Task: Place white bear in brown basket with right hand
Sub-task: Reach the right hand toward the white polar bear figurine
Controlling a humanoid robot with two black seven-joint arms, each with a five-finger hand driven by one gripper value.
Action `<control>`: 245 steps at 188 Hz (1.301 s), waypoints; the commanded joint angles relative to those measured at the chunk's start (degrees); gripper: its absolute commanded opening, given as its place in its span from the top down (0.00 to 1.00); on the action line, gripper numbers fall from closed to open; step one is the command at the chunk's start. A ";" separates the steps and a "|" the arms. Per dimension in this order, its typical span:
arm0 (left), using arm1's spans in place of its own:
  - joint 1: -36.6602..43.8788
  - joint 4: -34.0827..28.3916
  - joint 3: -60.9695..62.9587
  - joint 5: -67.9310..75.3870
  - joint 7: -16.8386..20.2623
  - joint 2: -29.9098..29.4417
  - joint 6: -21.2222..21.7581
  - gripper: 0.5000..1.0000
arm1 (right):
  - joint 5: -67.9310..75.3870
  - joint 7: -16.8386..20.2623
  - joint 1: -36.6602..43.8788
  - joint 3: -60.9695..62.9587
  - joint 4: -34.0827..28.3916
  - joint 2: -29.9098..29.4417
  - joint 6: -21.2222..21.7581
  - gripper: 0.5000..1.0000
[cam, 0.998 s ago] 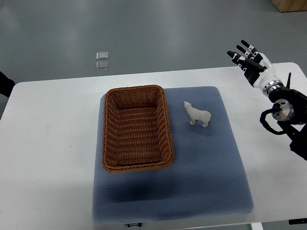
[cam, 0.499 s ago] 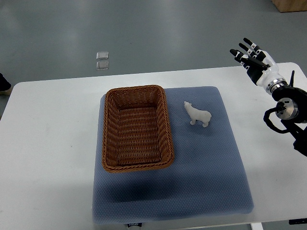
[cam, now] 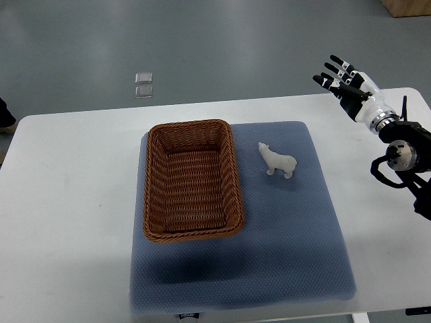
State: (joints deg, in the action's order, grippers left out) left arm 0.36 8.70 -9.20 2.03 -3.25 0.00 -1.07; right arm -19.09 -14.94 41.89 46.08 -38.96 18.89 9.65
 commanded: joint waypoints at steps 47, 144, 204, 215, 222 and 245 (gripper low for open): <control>-0.01 0.00 -0.03 0.08 0.00 0.00 0.01 0.00 | -25.03 -0.35 2.58 -6.62 -6.57 6.15 5.99 0.15; -0.01 0.00 -0.03 -0.01 0.00 0.00 0.01 0.00 | -50.87 -0.09 4.87 -19.45 -12.28 10.37 5.38 0.18; -0.01 0.00 0.06 -0.01 0.00 0.00 0.01 0.00 | -53.07 1.14 4.87 -23.50 -12.46 9.85 2.83 0.21; 0.08 0.00 0.06 -0.01 0.00 0.00 0.01 0.00 | -53.25 1.14 4.87 -23.67 -12.90 9.85 3.00 0.21; -0.01 0.00 -0.03 -0.01 0.00 0.00 0.01 0.00 | -53.33 1.14 4.87 -23.85 -13.51 10.02 3.27 0.21; 0.08 0.00 0.06 -0.01 0.00 0.00 0.01 0.00 | -54.74 1.14 5.39 -25.52 -15.18 10.37 3.79 0.21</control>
State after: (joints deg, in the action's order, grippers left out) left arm 0.36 8.70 -9.19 2.03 -3.25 0.00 -1.04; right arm -72.77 -13.80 46.75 21.78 -52.87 29.03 12.97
